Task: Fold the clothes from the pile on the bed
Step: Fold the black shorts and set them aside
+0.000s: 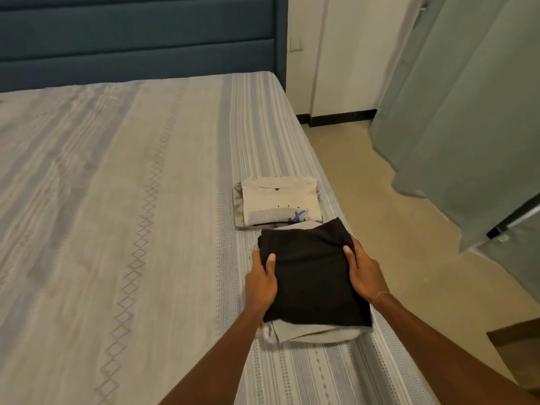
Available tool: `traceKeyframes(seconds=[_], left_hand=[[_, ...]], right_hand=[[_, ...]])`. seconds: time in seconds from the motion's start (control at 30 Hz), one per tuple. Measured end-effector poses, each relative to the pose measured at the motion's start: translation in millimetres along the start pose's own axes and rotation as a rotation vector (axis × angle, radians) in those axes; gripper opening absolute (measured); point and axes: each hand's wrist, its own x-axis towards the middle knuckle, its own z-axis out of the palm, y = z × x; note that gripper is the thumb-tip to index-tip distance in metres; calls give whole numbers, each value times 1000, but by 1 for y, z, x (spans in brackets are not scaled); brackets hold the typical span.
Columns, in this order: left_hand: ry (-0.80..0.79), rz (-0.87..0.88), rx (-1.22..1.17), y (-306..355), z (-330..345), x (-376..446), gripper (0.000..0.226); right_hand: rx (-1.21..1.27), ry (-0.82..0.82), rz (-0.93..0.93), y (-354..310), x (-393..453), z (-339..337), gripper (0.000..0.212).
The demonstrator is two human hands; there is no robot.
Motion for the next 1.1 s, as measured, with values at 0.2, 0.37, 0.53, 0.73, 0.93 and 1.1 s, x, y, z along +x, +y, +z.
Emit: traceKeyframes(seconds=[0.2, 0.37, 0.53, 0.73, 0.93, 1.1], left_hand=[[372, 382, 794, 10, 23, -11, 62], [-68, 873, 1058, 1, 31, 5, 92], [-128, 660, 1119, -30, 33, 15, 132], [-149, 655, 1053, -41, 41, 21, 150], [-313, 703, 997, -33, 16, 18, 155], [-268, 669, 986, -24, -41, -23, 149]], right_hand=[[-368, 187, -56, 19, -4, 30, 60], [-565, -47, -304, 15, -11, 51, 66], [-645, -176, -274, 37, -5, 67, 87], [-649, -190, -259, 47, 4, 75, 94], [-802, -302, -119, 22, -1, 63, 94], [-807, -280, -160, -38, -38, 46, 91]])
